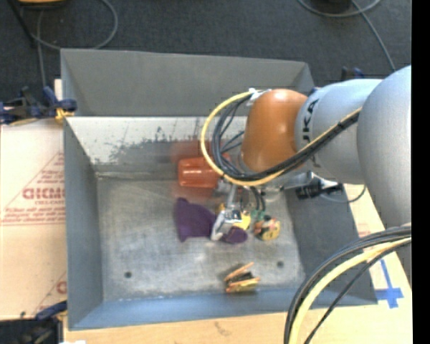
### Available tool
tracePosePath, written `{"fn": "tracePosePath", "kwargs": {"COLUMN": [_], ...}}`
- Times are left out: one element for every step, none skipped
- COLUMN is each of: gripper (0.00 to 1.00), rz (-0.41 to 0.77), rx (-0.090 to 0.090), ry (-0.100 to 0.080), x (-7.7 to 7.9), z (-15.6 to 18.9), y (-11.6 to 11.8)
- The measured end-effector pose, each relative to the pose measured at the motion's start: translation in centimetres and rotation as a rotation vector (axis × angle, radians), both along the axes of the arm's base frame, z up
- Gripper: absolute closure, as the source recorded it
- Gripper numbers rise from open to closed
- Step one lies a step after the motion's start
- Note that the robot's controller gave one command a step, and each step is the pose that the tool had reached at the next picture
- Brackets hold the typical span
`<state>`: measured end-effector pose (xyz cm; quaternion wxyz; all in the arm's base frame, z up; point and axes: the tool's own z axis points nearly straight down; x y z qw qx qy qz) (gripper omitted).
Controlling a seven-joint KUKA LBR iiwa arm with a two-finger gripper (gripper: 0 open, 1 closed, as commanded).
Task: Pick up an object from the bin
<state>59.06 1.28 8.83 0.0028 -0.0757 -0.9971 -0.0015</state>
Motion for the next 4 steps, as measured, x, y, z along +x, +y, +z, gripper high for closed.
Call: {"fn": "tracePosePath", "kwargs": {"gripper": [0.00,1.00,1.00,1.00], "rz": [-0.084,-0.171,-0.171,0.020], "rx": [-0.001,-0.002,-0.001,-0.004], "ry": [-0.007,-0.008,-0.010,-0.020], "x": [-2.0,-0.9,-0.9,4.7], "z": [-0.6,-0.7,-0.6,17.1], "y": [-4.3,0.5,0.5,5.6]}}
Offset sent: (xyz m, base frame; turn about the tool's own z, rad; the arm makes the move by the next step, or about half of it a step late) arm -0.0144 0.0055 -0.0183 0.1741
